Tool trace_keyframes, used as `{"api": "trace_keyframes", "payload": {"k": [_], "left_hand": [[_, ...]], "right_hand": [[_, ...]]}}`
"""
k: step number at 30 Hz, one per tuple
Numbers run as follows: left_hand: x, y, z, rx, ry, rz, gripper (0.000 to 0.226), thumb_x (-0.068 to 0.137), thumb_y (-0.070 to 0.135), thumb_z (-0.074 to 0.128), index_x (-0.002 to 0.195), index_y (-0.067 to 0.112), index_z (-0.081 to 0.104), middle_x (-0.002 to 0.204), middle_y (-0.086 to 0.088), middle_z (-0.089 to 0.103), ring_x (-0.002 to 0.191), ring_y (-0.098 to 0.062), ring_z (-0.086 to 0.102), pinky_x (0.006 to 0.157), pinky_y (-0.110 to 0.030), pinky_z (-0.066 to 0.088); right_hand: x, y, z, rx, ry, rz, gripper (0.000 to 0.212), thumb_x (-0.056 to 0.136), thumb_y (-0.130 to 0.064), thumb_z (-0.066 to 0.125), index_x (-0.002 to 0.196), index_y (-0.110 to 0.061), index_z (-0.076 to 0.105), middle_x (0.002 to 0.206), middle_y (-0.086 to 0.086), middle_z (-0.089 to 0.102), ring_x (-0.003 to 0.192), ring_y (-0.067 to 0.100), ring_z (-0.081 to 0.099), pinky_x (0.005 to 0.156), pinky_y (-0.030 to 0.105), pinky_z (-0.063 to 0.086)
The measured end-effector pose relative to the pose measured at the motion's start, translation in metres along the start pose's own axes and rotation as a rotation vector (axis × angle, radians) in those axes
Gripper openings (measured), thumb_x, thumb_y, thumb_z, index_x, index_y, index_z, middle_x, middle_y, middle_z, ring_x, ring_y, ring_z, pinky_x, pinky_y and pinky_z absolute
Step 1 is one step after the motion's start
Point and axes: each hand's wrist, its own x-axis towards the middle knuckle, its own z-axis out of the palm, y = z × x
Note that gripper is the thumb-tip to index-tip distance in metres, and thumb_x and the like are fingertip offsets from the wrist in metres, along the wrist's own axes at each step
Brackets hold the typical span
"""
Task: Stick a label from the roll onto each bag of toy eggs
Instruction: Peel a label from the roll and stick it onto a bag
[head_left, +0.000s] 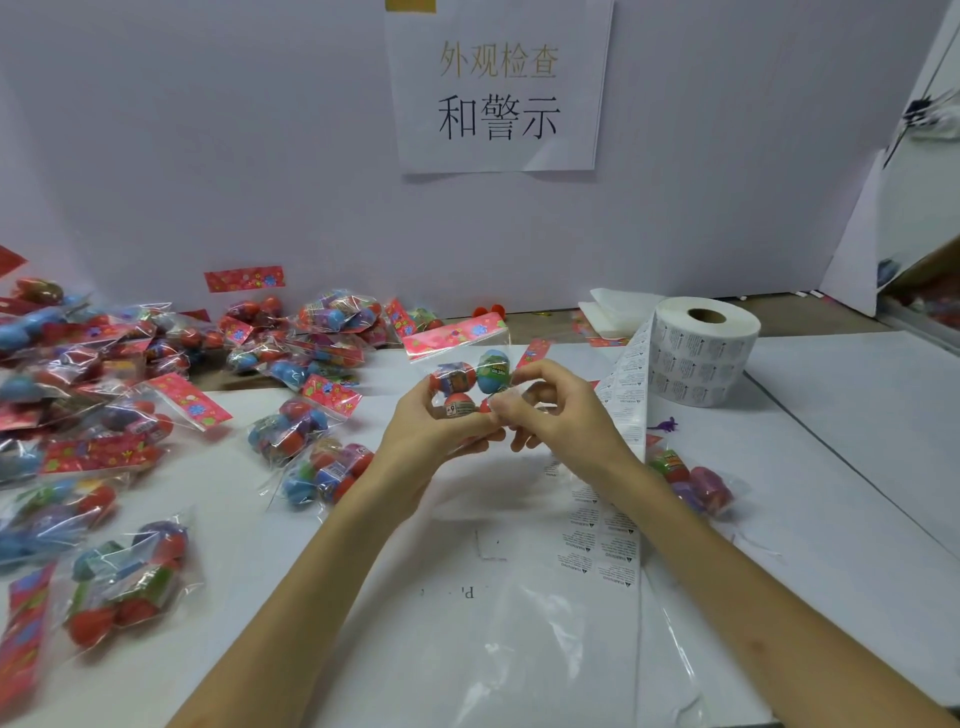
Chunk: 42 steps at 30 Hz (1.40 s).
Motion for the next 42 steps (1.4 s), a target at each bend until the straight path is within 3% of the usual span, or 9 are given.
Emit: {"api": "trace_keyframes", "payload": {"k": [4,10,15,19,26,30,34,39,42], "left_hand": [[-0.0013,-0.0002,0.0014,0.056,0.034,0.034,0.067,0.079,0.001,0.084,0.139,0.012,0.053,0.117,-0.020,0.071,0.096,-0.030,0.075,0.084,-0.034,0.062],[-0.0010,0.0002,-0.0007,0.112,0.089,0.098,0.065,0.078,-0.002,0.084,0.134,0.015,0.057,0.106,-0.011,0.074,0.078,-0.012,0.075,0.068,-0.023,0.060],[-0.0024,-0.0007,0.0022,0.163,0.101,0.187,0.059,0.077,0.001,0.085,0.125,0.023,0.059,0.097,0.000,0.073,0.073,-0.003,0.073,0.060,-0.016,0.055],[-0.0025,-0.0025,0.0035,0.184,0.107,0.241,0.053,0.078,0.002,0.085,0.113,0.033,0.060,0.099,0.001,0.074,0.079,-0.006,0.073,0.063,-0.016,0.055],[-0.0061,-0.0060,0.0049,0.328,0.107,0.447,0.051,0.082,0.000,0.081,0.124,0.019,0.060,0.101,0.002,0.075,0.088,-0.020,0.074,0.083,-0.036,0.062],[-0.0076,-0.0076,0.0073,0.403,0.110,0.525,0.054,0.079,-0.006,0.078,0.123,0.020,0.058,0.100,0.007,0.075,0.085,-0.020,0.074,0.082,-0.045,0.062],[-0.0074,-0.0057,0.0078,0.297,0.114,0.477,0.050,0.081,0.000,0.083,0.119,0.022,0.061,0.094,-0.001,0.075,0.083,-0.026,0.073,0.082,-0.045,0.062],[-0.0060,-0.0005,0.0048,0.133,0.078,0.360,0.053,0.079,0.005,0.086,0.115,0.032,0.058,0.086,0.001,0.078,0.075,-0.014,0.074,0.069,-0.023,0.060],[-0.0057,0.0016,0.0040,0.078,0.029,0.255,0.053,0.076,0.031,0.083,0.123,0.027,0.058,0.089,-0.004,0.078,0.071,-0.018,0.075,0.068,-0.025,0.060]], "right_hand": [[-0.0008,-0.0018,-0.0011,0.070,-0.044,-0.014,0.016,0.094,-0.024,0.072,0.107,-0.018,0.066,0.085,0.007,0.072,0.067,0.027,0.073,0.067,0.039,0.058],[-0.0021,-0.0044,-0.0040,0.097,-0.123,0.006,0.028,0.096,-0.001,0.060,0.120,-0.014,0.062,0.094,0.005,0.071,0.074,0.029,0.074,0.072,0.038,0.057],[-0.0019,-0.0048,-0.0026,0.115,-0.112,-0.002,0.026,0.094,-0.021,0.067,0.119,-0.017,0.063,0.093,0.004,0.071,0.073,0.029,0.074,0.068,0.034,0.057],[-0.0009,-0.0021,-0.0024,0.113,-0.115,-0.006,0.019,0.099,-0.015,0.060,0.117,-0.020,0.063,0.092,0.001,0.073,0.072,0.029,0.075,0.068,0.033,0.056],[-0.0017,-0.0042,-0.0010,0.096,-0.111,0.000,0.035,0.090,-0.027,0.069,0.123,-0.018,0.061,0.097,0.001,0.071,0.073,0.030,0.074,0.066,0.033,0.051],[-0.0017,-0.0019,0.0001,0.057,-0.094,-0.009,0.028,0.094,-0.021,0.072,0.120,-0.017,0.062,0.098,0.001,0.071,0.072,0.025,0.074,0.067,0.036,0.050],[0.0002,-0.0013,-0.0023,0.022,-0.098,-0.045,0.018,0.098,-0.021,0.066,0.116,-0.018,0.064,0.101,0.000,0.074,0.069,0.026,0.074,0.066,0.034,0.052],[0.0010,-0.0041,-0.0052,0.083,-0.075,-0.029,0.012,0.102,-0.026,0.058,0.107,-0.024,0.068,0.092,0.004,0.077,0.067,0.027,0.075,0.065,0.031,0.053],[0.0003,-0.0051,-0.0065,0.107,-0.059,-0.027,0.020,0.100,-0.025,0.060,0.108,-0.009,0.070,0.084,0.008,0.077,0.070,0.029,0.073,0.067,0.037,0.057]]}}
